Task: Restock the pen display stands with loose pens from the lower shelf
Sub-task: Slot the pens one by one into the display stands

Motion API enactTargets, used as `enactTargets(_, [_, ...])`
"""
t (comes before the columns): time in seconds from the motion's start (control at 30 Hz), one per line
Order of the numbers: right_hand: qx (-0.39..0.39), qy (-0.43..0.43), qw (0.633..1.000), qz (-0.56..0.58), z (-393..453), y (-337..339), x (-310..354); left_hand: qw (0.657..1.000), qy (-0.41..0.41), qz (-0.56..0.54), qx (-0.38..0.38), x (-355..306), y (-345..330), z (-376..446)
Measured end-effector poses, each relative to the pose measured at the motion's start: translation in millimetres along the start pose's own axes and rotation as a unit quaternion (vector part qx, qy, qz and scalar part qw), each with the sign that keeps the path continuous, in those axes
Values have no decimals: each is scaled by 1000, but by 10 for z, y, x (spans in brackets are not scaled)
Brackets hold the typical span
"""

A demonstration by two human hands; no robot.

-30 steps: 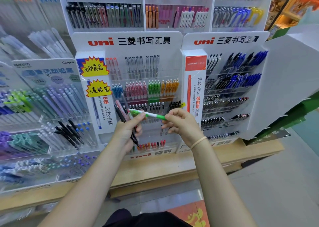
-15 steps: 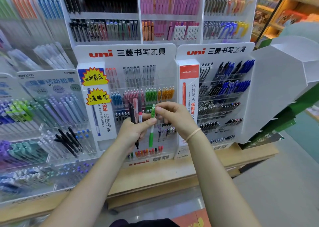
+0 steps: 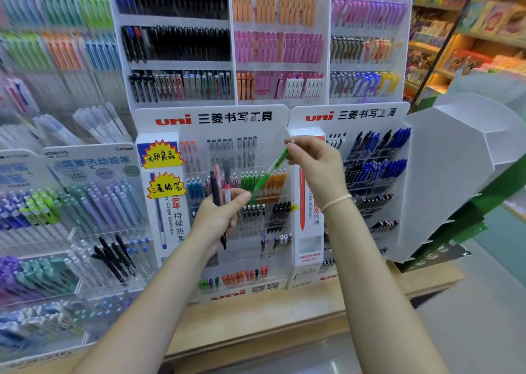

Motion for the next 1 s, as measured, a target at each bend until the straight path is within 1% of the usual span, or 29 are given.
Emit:
enactTargets(0.1, [-43,44,998,17,154,115,163,1000,8,2,15,-20,-101,12])
enactTargets(0.17, [-44,59,997,6,213,98,150,1000,13,-1,23,-14,-177,23])
enactTargets(0.27, [-29,64,996,-56,269,33,-12,999,17,1,33,10,-248,61])
enactTargets(0.43, [-25,69,985,-157,350,82,-274,999,30,-3,37,95,-267,150])
enactTargets(0.57, [10,52,972,-231,352,108,-398,998,45,-3,44,177,-321,168])
enactTargets(0.67, [40,19,967,-250,329,63,-518,997,52,-4,50,195,-371,187])
enactTargets(0.83, [28,14,949,-314,326,67,-640,996,61,-6,59,212,-422,216])
enactTargets(1.0, [68,3,925,-374,276,33,-764,994,74,-7,77,277,-487,214])
Point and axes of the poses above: each hand's wrist, its own z-axis towards the middle knuckle, its own y-axis out of the back of the hand, x = y × z, the point moved 8 cm from there along z, towards the middle knuckle, and after that the axes turned 6 degrees about -x, right-handed, at the moved point
